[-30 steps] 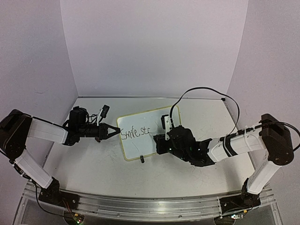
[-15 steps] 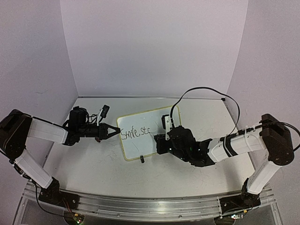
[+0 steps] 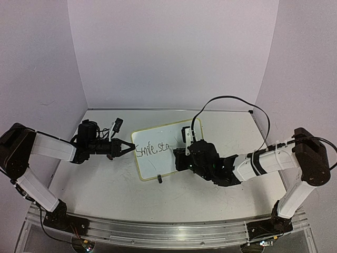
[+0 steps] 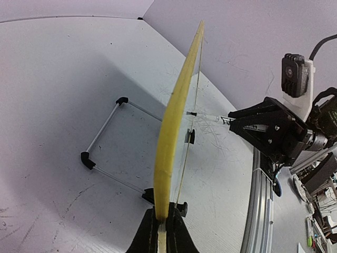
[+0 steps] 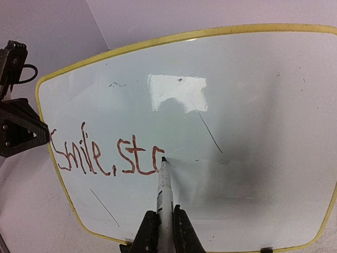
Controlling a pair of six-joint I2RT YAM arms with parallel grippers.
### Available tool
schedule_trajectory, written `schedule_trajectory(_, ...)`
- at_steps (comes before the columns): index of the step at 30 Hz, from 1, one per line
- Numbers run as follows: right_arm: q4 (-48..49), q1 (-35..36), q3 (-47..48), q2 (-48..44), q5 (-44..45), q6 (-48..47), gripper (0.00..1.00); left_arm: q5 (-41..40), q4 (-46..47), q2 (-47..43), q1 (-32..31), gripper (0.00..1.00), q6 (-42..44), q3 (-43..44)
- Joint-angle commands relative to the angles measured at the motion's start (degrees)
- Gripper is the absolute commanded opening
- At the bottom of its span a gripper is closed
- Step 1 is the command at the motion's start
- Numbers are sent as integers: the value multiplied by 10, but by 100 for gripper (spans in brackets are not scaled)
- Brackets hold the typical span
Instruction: Write a sentence on the whiteboard
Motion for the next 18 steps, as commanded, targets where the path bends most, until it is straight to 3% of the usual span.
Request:
schedule_trajectory(1, 5, -7, 26, 3, 26, -11, 0, -2, -30, -9, -2, 0, 14, 12)
schedule_trajectory(18, -9, -5, 8, -5, 10, -2, 0, -2, -31, -7, -1, 0, 15, 14)
